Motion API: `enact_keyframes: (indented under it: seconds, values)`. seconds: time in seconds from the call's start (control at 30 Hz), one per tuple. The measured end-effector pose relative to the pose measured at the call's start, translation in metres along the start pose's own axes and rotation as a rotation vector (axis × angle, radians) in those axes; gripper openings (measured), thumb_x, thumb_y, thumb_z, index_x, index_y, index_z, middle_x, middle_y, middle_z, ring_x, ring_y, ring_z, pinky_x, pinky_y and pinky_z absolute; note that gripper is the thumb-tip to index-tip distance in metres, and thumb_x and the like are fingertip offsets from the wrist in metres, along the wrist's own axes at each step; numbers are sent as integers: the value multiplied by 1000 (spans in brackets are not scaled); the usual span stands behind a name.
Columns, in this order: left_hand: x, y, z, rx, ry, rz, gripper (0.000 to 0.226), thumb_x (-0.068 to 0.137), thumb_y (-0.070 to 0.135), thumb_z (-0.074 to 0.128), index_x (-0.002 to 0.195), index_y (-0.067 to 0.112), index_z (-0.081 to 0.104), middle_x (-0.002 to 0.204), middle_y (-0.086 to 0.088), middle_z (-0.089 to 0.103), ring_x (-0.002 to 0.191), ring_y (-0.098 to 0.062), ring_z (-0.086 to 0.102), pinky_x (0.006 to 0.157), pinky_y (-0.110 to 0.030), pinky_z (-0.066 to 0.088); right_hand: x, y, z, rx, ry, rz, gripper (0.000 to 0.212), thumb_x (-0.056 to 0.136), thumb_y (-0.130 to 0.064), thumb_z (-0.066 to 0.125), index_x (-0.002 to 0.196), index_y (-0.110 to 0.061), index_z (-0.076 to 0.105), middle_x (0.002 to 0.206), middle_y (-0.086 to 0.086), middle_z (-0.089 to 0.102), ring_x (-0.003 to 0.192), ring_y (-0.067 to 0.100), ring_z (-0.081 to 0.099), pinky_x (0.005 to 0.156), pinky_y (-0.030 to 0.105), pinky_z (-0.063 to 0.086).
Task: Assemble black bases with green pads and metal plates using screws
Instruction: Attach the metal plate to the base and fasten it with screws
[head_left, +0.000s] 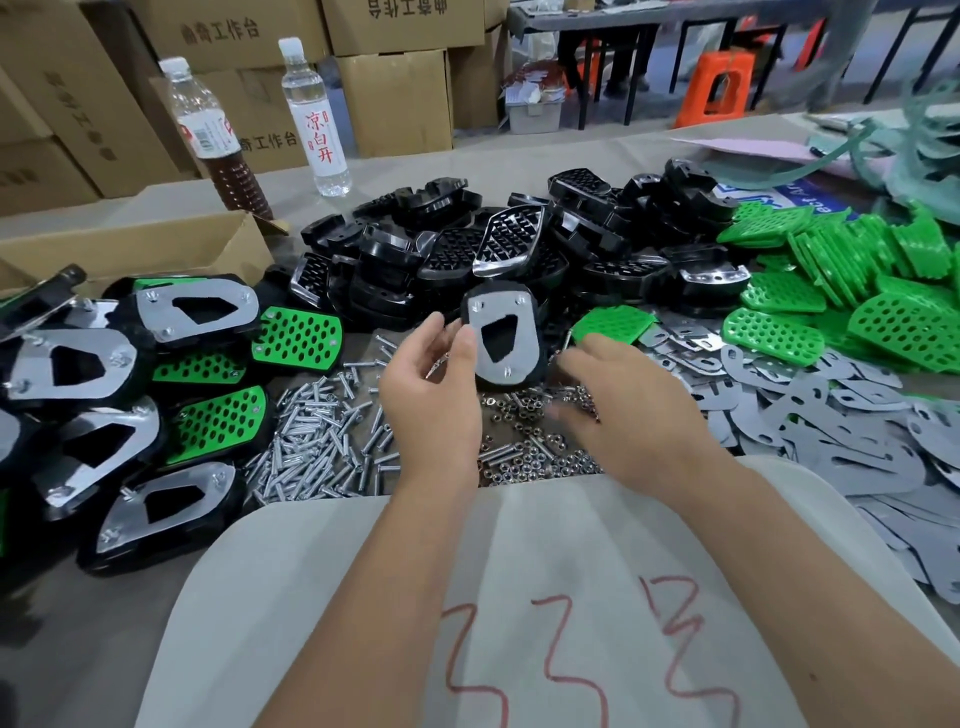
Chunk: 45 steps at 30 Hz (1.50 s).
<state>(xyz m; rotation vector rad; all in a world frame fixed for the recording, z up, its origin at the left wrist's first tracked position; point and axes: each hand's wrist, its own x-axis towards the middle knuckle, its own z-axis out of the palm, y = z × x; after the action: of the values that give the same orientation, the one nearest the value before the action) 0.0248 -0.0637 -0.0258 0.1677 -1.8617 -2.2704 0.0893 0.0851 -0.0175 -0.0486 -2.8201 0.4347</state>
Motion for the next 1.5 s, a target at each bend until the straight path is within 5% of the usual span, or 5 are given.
enact_keyframes:
  seconds: [0.27,0.63,0.9,1.2,1.5]
  values:
    - [-3,11,-4,-555,-315,-435,24,98,-4,60,121,-5,62,114,-18,77,96,-21,78,79,-27,62,-1,0,-2,144,11,-9,4,94,-21,71,94,-25,70,93,-13,59,95,15,56,78,39,49]
    - [-2,17,-9,-664,-356,-538,38,104,-6,47,143,-9,48,126,-32,68,119,-48,67,84,-48,64,-2,2,-1,148,75,-3,21,89,-37,79,103,-23,73,103,-3,58,103,21,52,85,40,47]
    - [-3,17,-8,-645,-374,-521,46,100,-8,51,145,-11,44,128,-33,67,117,-43,69,89,-43,63,0,-4,-1,123,-31,-21,16,96,-35,71,91,-20,67,101,-3,54,102,20,44,87,38,42]
    - [-4,7,-2,-397,-287,-319,57,87,-21,64,132,7,43,111,-26,74,97,-36,78,81,-41,65,0,-1,-4,582,477,56,8,94,-7,72,89,-12,68,76,-9,65,72,10,61,68,22,49]
    - [-10,4,-1,-268,-457,-215,60,85,-17,71,131,12,46,103,-24,77,94,-36,78,77,-43,64,-1,-7,-1,561,505,-99,5,87,-6,80,87,-11,78,80,-4,69,73,10,60,69,26,50]
